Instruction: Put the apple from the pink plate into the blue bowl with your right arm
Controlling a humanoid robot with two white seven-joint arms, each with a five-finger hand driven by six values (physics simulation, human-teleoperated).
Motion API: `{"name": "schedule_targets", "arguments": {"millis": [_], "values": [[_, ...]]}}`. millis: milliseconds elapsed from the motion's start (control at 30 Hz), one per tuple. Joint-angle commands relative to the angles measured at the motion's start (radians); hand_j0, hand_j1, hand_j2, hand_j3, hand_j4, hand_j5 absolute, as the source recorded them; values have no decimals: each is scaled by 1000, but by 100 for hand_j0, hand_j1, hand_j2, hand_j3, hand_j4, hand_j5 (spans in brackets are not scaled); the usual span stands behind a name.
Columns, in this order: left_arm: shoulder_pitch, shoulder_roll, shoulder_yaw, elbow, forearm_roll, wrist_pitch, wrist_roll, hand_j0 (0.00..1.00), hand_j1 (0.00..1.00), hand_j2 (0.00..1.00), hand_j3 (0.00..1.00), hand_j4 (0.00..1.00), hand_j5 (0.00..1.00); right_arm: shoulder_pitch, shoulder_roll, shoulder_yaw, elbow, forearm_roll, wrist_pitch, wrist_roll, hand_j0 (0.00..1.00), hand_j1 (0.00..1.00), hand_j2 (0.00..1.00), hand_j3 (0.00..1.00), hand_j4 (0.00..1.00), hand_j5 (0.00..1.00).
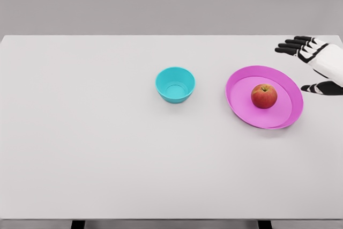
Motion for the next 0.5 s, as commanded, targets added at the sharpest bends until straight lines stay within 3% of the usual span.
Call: {"name": "schedule_targets", "arguments": {"millis": [0,233,333,467], "values": [[0,0,0,0,0,0,0,100,100,100,100,100,100,0,-2,3,0,-7,0,0,100,100,100,100,100,100],[0,0,0,0,0,0,0,100,100,100,100,100,100,12,-32,7,27,-2,0,26,100,100,100,100,100,100],[0,0,0,0,0,1,0,100,100,100,100,100,100,0,-35,3,27,-4,0,334,100,100,100,100,100,100],[0,0,0,0,0,0,0,100,100,100,100,100,100,-54,-23,0,35,-10,0,537,100,100,100,100,100,100]]}}
